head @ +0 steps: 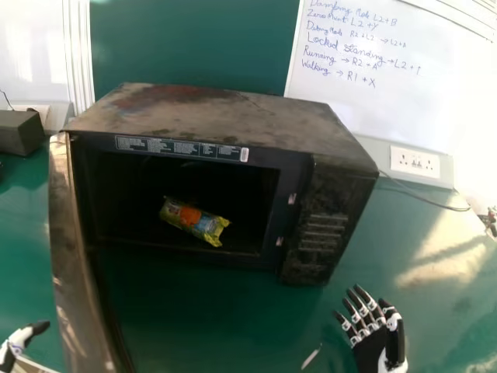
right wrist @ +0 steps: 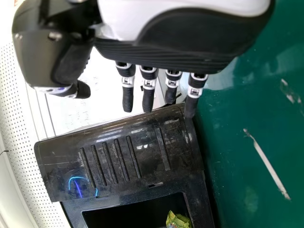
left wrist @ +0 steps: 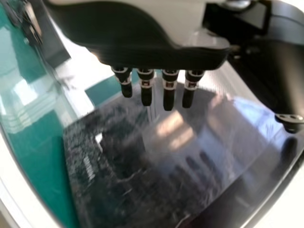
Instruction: Put biscuit inside oven
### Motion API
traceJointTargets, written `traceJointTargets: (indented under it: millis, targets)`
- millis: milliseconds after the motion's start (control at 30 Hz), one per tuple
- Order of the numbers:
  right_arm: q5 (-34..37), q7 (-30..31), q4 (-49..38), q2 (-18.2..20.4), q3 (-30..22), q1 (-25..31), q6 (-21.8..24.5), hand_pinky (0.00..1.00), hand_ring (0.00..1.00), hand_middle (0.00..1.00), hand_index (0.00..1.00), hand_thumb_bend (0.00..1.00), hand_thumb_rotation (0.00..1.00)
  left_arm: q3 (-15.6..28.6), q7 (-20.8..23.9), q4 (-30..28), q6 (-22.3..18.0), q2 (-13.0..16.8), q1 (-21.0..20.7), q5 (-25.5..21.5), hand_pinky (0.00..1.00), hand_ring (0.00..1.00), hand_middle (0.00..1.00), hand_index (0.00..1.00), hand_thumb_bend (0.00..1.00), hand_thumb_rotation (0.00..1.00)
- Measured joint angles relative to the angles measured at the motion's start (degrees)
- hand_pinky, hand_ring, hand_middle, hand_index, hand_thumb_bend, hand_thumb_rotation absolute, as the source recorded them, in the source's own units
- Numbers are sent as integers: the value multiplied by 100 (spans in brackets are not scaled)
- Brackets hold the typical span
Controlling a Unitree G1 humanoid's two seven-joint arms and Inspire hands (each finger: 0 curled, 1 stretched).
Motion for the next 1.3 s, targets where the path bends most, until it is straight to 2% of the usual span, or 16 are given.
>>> traceJointTargets:
  millis: [67, 300, 600, 700, 833, 1000, 1300]
  targets:
    - [-1, -3, 0, 16, -1, -1, 7, 87, 94, 95, 90, 52, 65, 115, 29, -124, 113, 41, -9, 186, 100, 100, 100, 100, 72, 89]
    - [-11, -11, -6, 34, -4, -13, 18, 85, 93, 96, 89, 54, 64, 350, 138, -435, 387, 310, -205, 459, 100, 100, 100, 100, 71, 90]
    - [-76, -43, -14, 37, -1, -24, 31, 84, 93, 96, 89, 55, 73, 452, 151, -701, 872, 834, -635, 763, 100, 100, 100, 100, 71, 89]
    - [-77, -42, -25, 39, -1, -19, 31, 85, 94, 97, 90, 53, 71, 491, 142, -868, 1103, 1015, -658, 796, 100, 100, 100, 100, 70, 90]
    - [-76, -69, -84, 45, 2, -10, 104, 84, 94, 97, 89, 53, 69, 570, 81, -973, 1370, 1399, -758, 773, 100, 100, 100, 100, 72, 88]
    - [-78, -106, -191, 74, 10, 6, 172, 81, 93, 97, 90, 52, 65, 578, 22, -1027, 1722, 1827, -1141, 665, 100, 100, 100, 100, 71, 88]
    - [-114, -112, -212, 177, 15, 34, 199, 77, 89, 93, 86, 54, 77, 517, -146, -1101, 2447, 2445, -2173, 701, 100, 100, 100, 100, 73, 88]
